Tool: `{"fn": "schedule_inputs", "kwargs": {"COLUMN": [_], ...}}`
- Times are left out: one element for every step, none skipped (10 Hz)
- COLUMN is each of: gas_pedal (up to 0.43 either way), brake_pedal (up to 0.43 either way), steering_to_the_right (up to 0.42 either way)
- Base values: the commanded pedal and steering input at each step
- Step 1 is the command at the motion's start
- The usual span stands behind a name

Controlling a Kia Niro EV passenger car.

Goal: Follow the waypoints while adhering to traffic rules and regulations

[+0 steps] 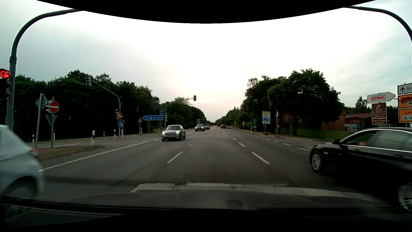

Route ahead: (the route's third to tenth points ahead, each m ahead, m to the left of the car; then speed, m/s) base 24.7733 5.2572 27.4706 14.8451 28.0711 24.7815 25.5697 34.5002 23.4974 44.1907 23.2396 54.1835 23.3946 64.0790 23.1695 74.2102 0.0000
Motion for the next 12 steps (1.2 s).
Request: {"fn": "schedule_inputs", "kwargs": {"gas_pedal": [0.0, 0.0, 0.0, 0.0, 0.0, 0.0, 0.0, 0.0, 0.0, 0.0, 0.0, 0.0], "brake_pedal": [0.232, 0.232, 0.232, 0.232, 0.232, 0.232, 0.232, 0.232, 0.232, 0.232, 0.232, 0.232], "steering_to_the_right": [-0.001, -0.001, -0.001, -0.001, -0.001, -0.001, -0.001, -0.001, -0.001, -0.001, -0.001, -0.001]}}
